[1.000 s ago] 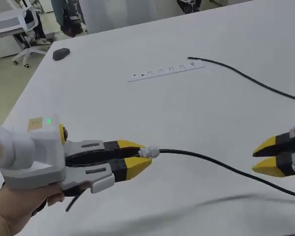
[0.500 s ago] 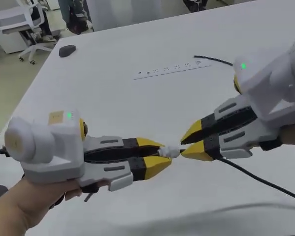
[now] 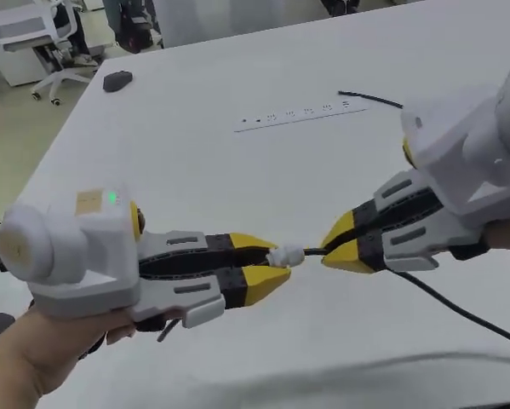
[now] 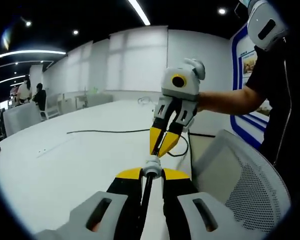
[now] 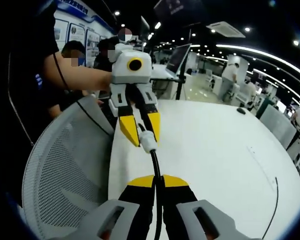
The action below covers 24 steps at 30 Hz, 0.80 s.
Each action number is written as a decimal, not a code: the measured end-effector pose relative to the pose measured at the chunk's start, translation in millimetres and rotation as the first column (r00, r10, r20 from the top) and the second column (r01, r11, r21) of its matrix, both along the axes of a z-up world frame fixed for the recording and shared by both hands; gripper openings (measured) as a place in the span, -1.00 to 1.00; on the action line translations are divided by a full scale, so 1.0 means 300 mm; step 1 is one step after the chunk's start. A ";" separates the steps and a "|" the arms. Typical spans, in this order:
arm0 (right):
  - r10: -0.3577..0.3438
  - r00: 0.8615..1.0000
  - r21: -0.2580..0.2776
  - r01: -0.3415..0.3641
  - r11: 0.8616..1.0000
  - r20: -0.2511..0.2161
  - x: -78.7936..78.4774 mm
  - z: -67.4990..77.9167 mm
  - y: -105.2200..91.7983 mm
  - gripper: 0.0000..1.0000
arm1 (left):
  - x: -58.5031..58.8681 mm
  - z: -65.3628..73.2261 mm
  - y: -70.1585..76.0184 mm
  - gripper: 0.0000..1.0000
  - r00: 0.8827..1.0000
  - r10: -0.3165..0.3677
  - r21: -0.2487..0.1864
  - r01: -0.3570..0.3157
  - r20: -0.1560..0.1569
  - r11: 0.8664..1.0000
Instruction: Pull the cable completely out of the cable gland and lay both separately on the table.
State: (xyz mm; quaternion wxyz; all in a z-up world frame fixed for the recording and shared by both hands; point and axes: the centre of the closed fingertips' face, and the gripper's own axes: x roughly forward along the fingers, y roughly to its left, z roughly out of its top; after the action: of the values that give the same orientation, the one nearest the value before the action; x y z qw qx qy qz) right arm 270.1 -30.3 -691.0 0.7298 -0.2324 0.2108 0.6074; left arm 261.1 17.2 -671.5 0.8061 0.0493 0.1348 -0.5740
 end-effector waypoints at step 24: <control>-0.156 0.987 -0.089 0.151 0.984 -0.046 0.066 -0.187 -0.216 -1.00 | 0.012 -0.022 0.131 -0.72 0.992 0.126 0.000 -0.126 -0.019 0.992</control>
State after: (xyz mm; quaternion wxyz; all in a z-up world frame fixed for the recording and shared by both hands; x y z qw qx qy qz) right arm 289.8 -95.2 -747.0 0.7579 -0.2302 0.2732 0.5458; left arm 264.6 56.5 -678.0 0.8394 0.0348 0.1451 -0.5227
